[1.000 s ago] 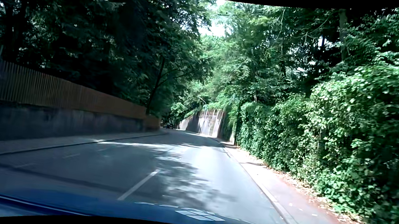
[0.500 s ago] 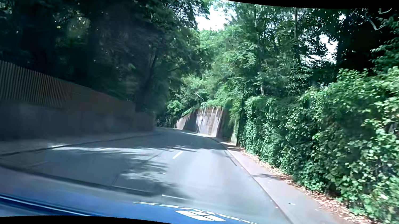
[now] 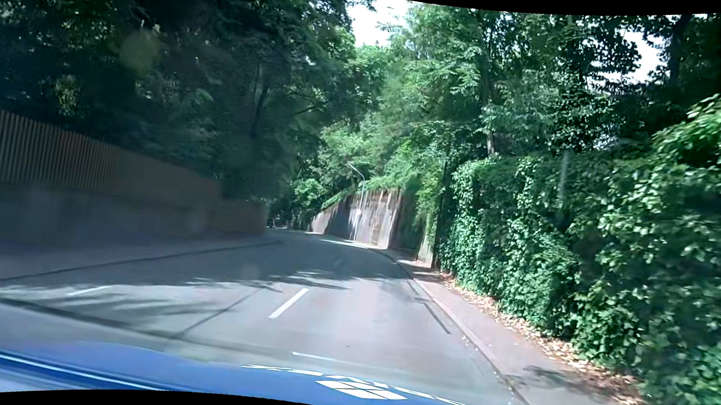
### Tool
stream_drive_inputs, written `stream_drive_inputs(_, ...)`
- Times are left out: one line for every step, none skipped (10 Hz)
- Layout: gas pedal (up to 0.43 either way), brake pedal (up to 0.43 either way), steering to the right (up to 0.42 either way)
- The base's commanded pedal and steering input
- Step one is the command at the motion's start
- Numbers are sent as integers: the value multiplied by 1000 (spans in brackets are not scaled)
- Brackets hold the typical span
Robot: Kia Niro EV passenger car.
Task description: Follow the waypoints while adhering to traffic rules and regulations
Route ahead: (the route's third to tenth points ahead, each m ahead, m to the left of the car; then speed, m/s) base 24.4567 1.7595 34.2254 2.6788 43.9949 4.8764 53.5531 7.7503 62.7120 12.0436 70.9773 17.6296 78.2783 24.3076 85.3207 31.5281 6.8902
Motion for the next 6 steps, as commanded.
stream_drive_inputs(79, 0, 10)
stream_drive_inputs(79, 0, 8)
stream_drive_inputs(79, 0, 4)
stream_drive_inputs(79, 0, 1)
stream_drive_inputs(79, 0, 0)
stream_drive_inputs(67, 0, -1)
